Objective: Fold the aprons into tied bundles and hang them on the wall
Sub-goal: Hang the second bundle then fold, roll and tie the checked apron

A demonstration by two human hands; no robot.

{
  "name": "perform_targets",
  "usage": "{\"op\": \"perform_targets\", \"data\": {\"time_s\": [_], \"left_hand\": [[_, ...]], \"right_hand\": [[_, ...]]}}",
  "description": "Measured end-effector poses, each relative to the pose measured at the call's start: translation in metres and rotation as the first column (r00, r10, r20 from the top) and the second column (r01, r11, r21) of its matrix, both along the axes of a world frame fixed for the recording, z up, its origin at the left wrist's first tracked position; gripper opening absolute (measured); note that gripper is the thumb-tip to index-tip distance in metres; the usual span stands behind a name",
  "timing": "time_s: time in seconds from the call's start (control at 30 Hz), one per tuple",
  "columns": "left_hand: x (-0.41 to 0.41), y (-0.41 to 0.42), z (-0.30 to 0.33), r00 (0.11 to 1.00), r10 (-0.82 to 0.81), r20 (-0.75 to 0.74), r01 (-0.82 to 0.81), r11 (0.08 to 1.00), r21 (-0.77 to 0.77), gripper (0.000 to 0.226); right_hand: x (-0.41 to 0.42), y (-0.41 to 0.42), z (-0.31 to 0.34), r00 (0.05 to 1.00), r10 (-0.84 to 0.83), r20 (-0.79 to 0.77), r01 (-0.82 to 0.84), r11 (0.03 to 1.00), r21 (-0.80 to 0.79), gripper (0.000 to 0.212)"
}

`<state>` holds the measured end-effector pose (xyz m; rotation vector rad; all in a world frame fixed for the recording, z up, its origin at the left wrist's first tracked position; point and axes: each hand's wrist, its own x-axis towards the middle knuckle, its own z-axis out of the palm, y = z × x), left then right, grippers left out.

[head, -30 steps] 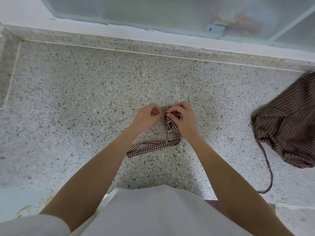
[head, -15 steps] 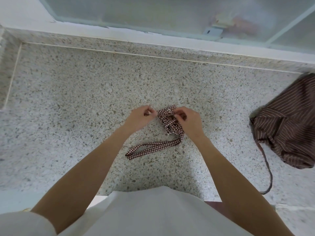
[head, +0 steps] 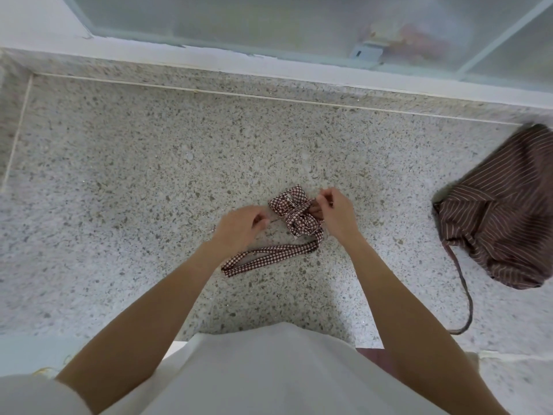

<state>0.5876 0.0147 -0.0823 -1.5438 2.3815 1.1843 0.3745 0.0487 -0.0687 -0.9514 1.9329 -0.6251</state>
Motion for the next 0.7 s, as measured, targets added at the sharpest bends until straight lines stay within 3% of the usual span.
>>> {"op": "perform_targets", "data": {"time_s": [0.1,0.2,0.3,0.37,0.43,0.5,0.6,0.7], "left_hand": [[0.006,-0.002,0.001,0.995,0.091,0.027,-0.091,0.996,-0.012,0.016],[0.002,-0.002,0.009,0.983,0.169,-0.066,-0.169,0.986,0.011,0.011],[-0.003,-0.003,0.015,0.953,0.242,-0.183,-0.236,0.97,0.058,0.008],[-0.005,-0.003,0.019,0.944,0.244,-0.221,-0.24,0.97,0.046,0.01],[-0.003,-0.002,0.023,0.95,0.2,-0.238,-0.215,0.976,-0.04,0.012],[0.001,-0.001,0.025,0.983,0.058,-0.173,-0.102,0.961,-0.258,0.013],[0.003,-0.009,0.029,0.995,-0.093,-0.038,0.056,0.827,-0.56,0.016],[-0.001,-0.029,0.041,0.987,-0.161,-0.001,0.125,0.768,-0.628,0.019]], "right_hand": [[0.001,0.0,0.004,0.998,0.015,-0.062,-0.017,0.999,-0.029,0.004],[0.003,-0.005,0.018,1.0,0.013,0.026,-0.01,0.992,-0.126,0.003],[0.01,-0.015,0.03,0.98,0.173,0.099,-0.151,0.969,-0.194,0.009],[0.018,-0.021,0.029,0.957,0.284,0.06,-0.266,0.941,-0.208,0.007],[0.028,-0.025,0.024,0.943,0.332,-0.012,-0.329,0.927,-0.182,0.008],[0.037,-0.028,0.02,0.934,0.355,-0.036,-0.357,0.927,-0.115,0.008],[0.045,-0.027,0.015,0.897,0.434,-0.077,-0.437,0.899,-0.023,0.01],[0.047,-0.024,0.016,0.877,0.474,-0.073,-0.476,0.879,-0.007,0.011]]}}
